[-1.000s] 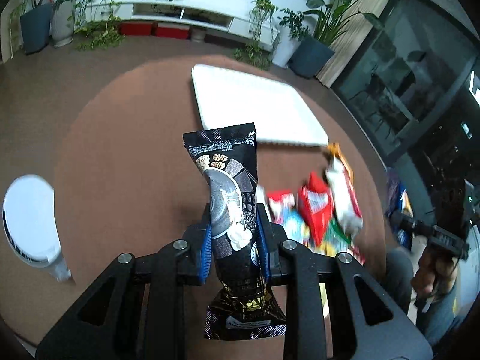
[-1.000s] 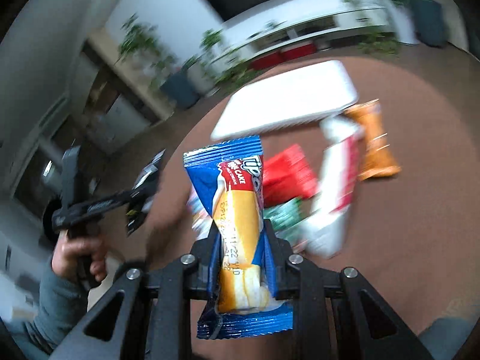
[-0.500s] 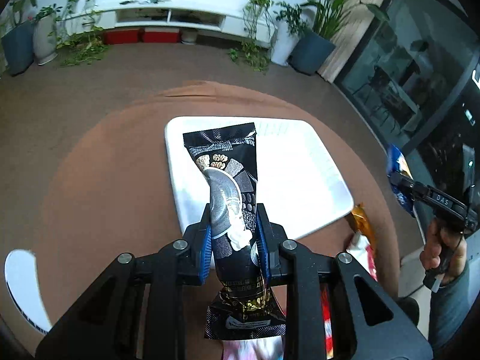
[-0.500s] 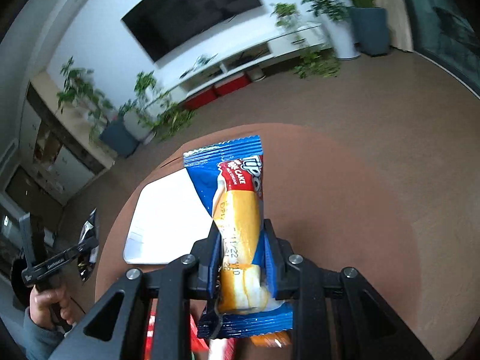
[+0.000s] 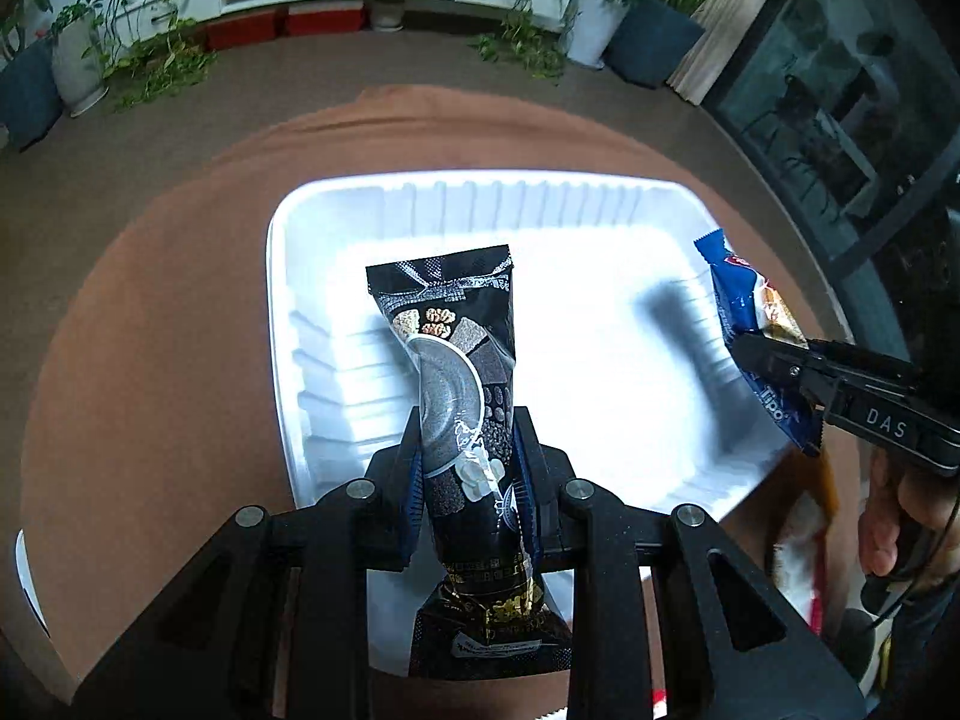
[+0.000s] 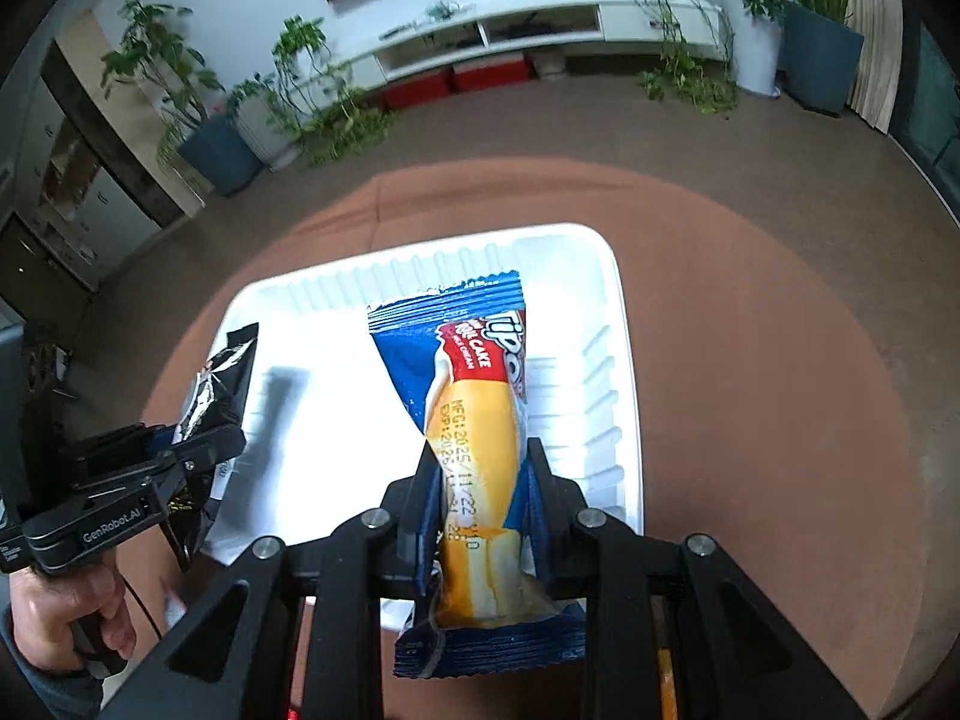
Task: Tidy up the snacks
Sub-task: 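Carry both packs over the white tray and lower them in, then open both tools and withdraw them from the tray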
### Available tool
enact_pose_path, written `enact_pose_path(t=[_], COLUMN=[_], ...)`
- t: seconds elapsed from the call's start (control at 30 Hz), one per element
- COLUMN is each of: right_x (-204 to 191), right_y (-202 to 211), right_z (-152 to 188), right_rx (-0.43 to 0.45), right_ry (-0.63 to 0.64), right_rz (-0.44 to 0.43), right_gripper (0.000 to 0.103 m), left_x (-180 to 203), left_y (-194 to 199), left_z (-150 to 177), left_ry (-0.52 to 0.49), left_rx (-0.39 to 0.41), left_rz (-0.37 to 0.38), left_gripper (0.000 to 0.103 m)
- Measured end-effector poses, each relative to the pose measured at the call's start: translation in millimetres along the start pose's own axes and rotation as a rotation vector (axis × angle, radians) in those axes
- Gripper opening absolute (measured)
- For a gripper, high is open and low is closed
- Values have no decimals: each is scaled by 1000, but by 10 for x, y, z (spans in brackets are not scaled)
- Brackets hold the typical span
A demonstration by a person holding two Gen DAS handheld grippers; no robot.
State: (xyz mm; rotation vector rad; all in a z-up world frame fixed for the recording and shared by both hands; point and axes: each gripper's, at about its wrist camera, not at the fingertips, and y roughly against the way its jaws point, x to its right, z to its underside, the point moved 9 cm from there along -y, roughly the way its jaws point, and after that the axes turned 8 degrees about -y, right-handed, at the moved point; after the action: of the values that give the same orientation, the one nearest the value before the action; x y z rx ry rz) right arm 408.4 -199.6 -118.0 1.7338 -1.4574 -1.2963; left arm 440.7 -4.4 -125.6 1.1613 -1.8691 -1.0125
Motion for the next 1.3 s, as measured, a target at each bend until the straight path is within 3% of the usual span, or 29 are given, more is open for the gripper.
enact_pose_path(t=[0.27,0.47,0.6,0.63,0.67,0.87,0.93,1.03,1.13,1.3], right_x=[47,28,19,32,34,42,22,-30,-16,83], right_y=[-183,-212,-192,-162,-138,315,611,1027,1502,1778], right_z=[237,241,249,242,238,163,119,131,323,912], right_rx=[-53,-51,-42,-32,-26,61,132,223,340,363], right_ry=[4,7,9,11,11,6,13,11,-1,-14], right_rz=[26,40,50,54,56,46,34,-25,-90,-109], right_gripper=[27,29,39,40,42,66,72,78,93,96], left_x=[25,1,-22,-18,-18,20,28,110,290,664], left_y=[-216,-114,16,53,96,586,781,1088,1388,1603], left_z=[-58,84,97,85,87,109,169,352,663,1375], left_ry=[13,15,24,24,25,39,62,75,43,-11], left_rx=[-25,-24,4,15,25,131,172,226,284,346], left_rz=[-8,-12,-10,-8,-8,26,43,76,91,113], left_gripper=[25,27,28,35,49,82,84,97,102,103])
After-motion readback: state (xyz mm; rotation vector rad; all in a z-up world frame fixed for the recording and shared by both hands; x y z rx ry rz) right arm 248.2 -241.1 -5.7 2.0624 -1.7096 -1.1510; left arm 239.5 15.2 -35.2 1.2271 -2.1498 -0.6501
